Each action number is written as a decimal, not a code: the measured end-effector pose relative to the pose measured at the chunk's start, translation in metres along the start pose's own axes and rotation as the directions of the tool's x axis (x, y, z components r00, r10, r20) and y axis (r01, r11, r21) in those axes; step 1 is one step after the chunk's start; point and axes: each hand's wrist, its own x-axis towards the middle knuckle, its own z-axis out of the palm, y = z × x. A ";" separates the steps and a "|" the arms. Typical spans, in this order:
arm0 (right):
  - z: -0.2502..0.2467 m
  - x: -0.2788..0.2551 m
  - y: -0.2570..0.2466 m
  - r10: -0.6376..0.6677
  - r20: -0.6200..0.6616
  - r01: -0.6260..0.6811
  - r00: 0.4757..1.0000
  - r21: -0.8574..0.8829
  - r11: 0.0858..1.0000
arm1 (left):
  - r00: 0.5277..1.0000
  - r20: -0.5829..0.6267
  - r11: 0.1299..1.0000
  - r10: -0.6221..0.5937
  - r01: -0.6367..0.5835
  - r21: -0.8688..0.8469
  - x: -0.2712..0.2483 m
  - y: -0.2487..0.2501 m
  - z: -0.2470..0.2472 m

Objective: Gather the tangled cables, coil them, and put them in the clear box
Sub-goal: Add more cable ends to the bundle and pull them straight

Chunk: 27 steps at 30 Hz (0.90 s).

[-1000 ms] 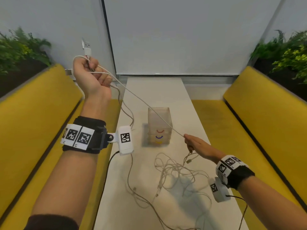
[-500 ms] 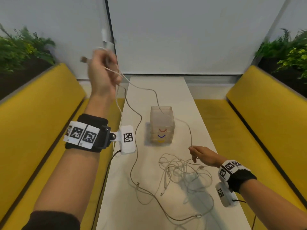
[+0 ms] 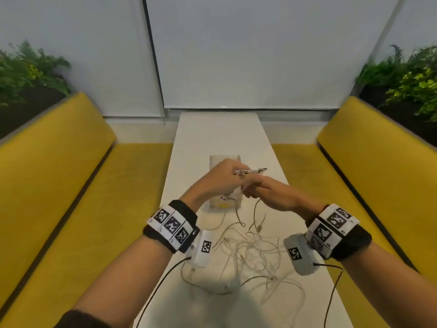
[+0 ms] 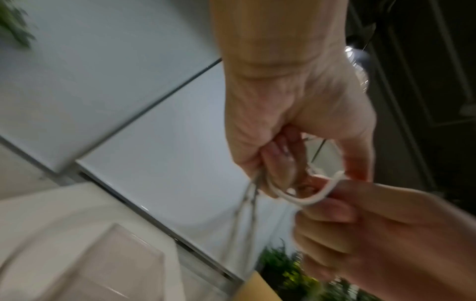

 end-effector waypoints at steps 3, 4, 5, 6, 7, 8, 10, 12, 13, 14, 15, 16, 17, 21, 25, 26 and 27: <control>-0.003 -0.005 0.001 -0.080 -0.005 0.080 0.997 -0.009 0.997 | 0.999 0.035 0.999 -0.036 0.036 0.016 0.003 -0.012 -0.009; -0.004 -0.006 0.002 -0.107 -0.022 0.106 0.994 -0.023 0.994 | 0.999 0.015 0.997 -0.031 0.030 0.066 0.004 -0.013 -0.013; -0.007 -0.006 0.004 -0.122 -0.048 0.120 0.991 -0.042 0.992 | 1.000 -0.015 0.995 -0.016 0.017 0.096 0.003 -0.013 -0.016; -0.011 -0.007 0.009 -0.125 -0.085 0.120 0.989 -0.057 0.991 | 0.998 -0.063 0.995 0.009 -0.003 0.097 0.002 -0.011 -0.020; -0.015 -0.009 0.016 -0.119 -0.120 0.110 0.986 -0.081 0.991 | 0.990 -0.140 0.997 0.029 -0.019 0.073 0.001 -0.010 -0.026; -0.020 -0.012 0.023 -0.106 -0.150 0.093 0.983 -0.092 0.991 | 0.970 -0.241 0.999 0.037 -0.030 0.030 0.001 -0.011 -0.034; -0.029 -0.021 0.038 -0.059 -0.203 0.059 0.977 -0.006 0.998 | 0.908 -0.418 0.996 0.022 -0.055 -0.068 -0.003 -0.014 -0.055; -0.039 -0.032 0.049 0.011 -0.253 0.009 0.967 0.078 0.997 | 0.900 -0.434 0.995 0.032 -0.072 -0.075 -0.008 -0.015 -0.072; -0.044 -0.038 0.050 0.048 -0.240 -0.024 0.970 0.099 0.995 | 0.928 -0.369 0.996 0.049 -0.071 -0.047 -0.011 -0.014 -0.076; -0.048 -0.046 0.050 0.072 -0.168 -0.051 0.983 0.126 0.991 | 0.961 -0.268 0.997 0.069 -0.076 -0.015 -0.016 -0.009 -0.077; -0.052 -0.053 0.047 0.101 -0.024 -0.097 0.995 0.135 0.986 | 0.984 -0.159 0.996 0.086 -0.088 -0.006 -0.021 -0.006 -0.077; -0.054 -0.060 0.040 0.157 0.174 -0.174 0.972 0.089 0.981 | 0.991 -0.077 0.993 0.111 -0.114 -0.037 -0.024 -0.005 -0.077; -0.056 -0.065 0.033 0.245 0.366 -0.257 0.898 -0.016 0.966 | 0.988 -0.045 0.982 0.148 -0.152 -0.110 -0.025 -0.005 -0.079; -0.060 -0.066 0.039 0.535 0.382 -0.466 0.753 -0.264 0.844 | 0.979 -0.086 0.761 0.185 -0.198 -0.618 -0.015 -0.012 -0.088; -0.050 -0.046 0.080 0.602 0.117 -0.579 0.790 -0.180 0.795 | 0.990 -0.051 0.596 0.128 -0.118 -0.795 -0.013 -0.010 -0.086; -0.043 -0.041 0.094 0.625 0.077 -0.608 0.777 -0.165 0.776 | 0.994 -0.034 0.580 0.102 -0.087 -0.810 -0.014 -0.011 -0.084; -0.034 -0.035 0.109 0.650 0.045 -0.637 0.759 -0.155 0.755 | 0.997 -0.022 0.573 0.076 -0.062 -0.817 -0.015 -0.012 -0.081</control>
